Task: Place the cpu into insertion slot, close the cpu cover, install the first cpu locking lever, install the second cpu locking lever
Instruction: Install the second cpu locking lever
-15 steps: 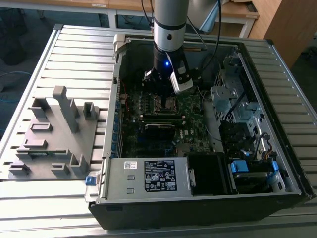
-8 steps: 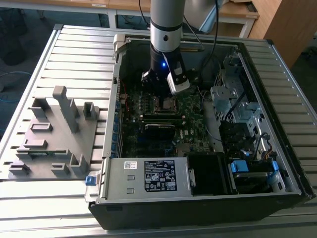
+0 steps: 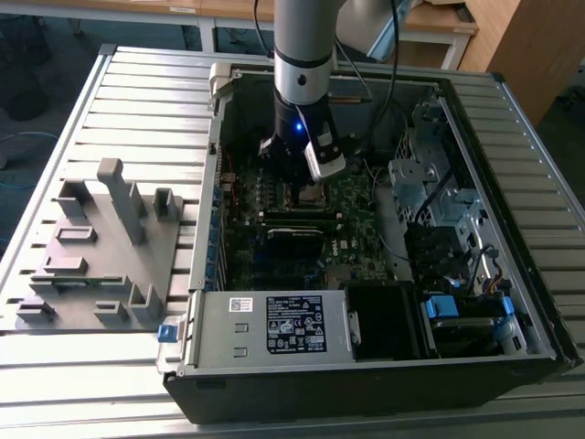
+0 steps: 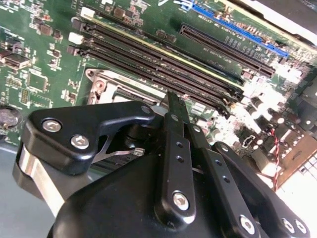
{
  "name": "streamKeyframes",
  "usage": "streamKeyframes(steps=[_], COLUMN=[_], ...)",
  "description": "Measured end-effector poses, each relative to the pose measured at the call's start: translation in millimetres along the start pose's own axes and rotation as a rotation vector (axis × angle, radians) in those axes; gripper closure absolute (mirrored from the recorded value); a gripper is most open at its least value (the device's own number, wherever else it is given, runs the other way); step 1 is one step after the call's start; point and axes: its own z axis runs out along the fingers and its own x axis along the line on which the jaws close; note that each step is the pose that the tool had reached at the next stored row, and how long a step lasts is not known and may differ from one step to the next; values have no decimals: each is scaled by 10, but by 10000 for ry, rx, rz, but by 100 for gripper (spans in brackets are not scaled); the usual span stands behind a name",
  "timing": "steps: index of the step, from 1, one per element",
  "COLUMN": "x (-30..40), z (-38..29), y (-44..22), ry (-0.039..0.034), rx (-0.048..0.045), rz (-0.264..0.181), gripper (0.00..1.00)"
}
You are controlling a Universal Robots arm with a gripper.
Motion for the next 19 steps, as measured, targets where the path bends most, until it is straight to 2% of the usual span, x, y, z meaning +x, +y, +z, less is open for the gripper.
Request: streamKeyframes(steps=[6,14,19], x=[36,75,78], z=[53,61,62], y=[-4,-7,-17], ry=[-2,-14,-4], rx=[6,1,-88], rz=[0,-2,-14], gripper=[90,90,90])
